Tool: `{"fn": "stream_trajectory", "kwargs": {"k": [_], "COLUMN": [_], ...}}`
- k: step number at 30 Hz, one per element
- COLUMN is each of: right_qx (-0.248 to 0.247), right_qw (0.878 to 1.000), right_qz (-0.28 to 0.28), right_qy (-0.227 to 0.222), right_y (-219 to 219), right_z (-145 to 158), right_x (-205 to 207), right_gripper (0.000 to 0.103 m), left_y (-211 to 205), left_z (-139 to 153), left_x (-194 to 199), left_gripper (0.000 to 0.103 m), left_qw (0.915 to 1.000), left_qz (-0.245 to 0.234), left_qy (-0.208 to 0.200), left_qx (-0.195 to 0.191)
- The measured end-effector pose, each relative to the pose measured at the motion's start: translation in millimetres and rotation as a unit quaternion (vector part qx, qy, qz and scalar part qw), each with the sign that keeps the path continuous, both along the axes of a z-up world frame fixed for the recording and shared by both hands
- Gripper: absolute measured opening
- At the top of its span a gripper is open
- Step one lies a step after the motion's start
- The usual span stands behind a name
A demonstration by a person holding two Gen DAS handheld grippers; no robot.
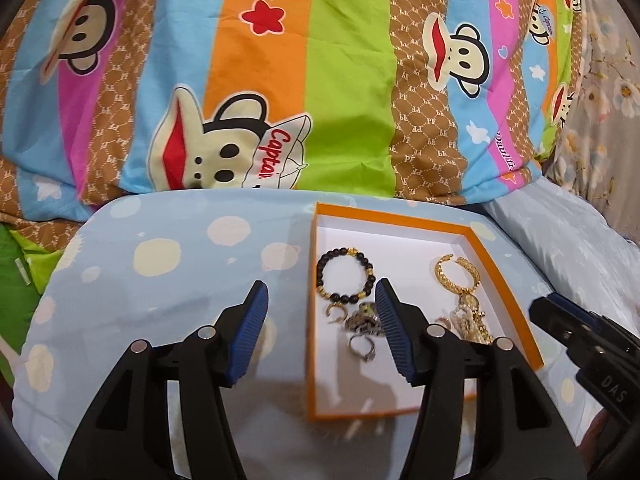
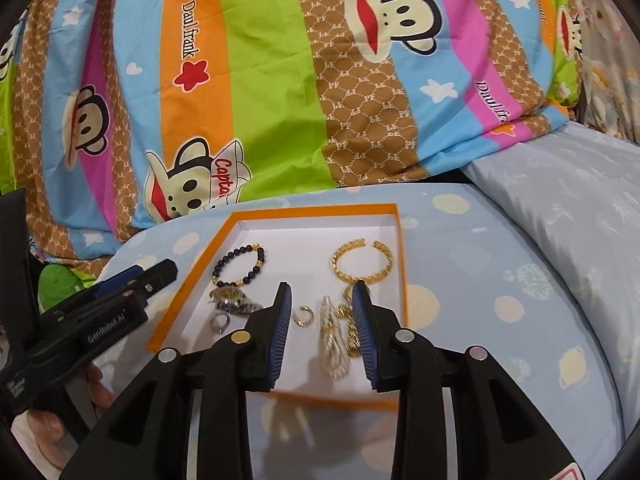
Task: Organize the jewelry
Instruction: 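Withdraw the left tool while the right tool grasps the pearl drop earring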
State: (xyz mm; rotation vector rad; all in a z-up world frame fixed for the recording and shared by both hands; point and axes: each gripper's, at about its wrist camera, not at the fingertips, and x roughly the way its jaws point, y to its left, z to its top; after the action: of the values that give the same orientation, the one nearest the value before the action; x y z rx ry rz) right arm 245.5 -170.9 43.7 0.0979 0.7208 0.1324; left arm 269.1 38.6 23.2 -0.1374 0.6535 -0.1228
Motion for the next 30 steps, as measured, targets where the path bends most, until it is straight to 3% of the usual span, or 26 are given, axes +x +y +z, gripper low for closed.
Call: {"fn": "stream_trajectory", "kwargs": {"k": [14, 30], "right_qx": [0.005, 0.003], "right_qw": [0.999, 0.997], "right_qz": [0.025, 0.033], "right_qy": [0.037, 0.069], "right_y": [25, 45], "right_z": [-22, -43], "right_x": [-101, -123], "right_gripper": [0.034, 0.034], "left_y": [13, 11], "left_z": [-15, -25], "left_x": [-90, -115], "left_gripper": [0.054, 0.054], "left_qw": [0.9993, 0.9987], "left_qz": [-0.014, -0.021], "left_qy": [0.023, 0.042], "left_qx": [0.025, 0.021]}}
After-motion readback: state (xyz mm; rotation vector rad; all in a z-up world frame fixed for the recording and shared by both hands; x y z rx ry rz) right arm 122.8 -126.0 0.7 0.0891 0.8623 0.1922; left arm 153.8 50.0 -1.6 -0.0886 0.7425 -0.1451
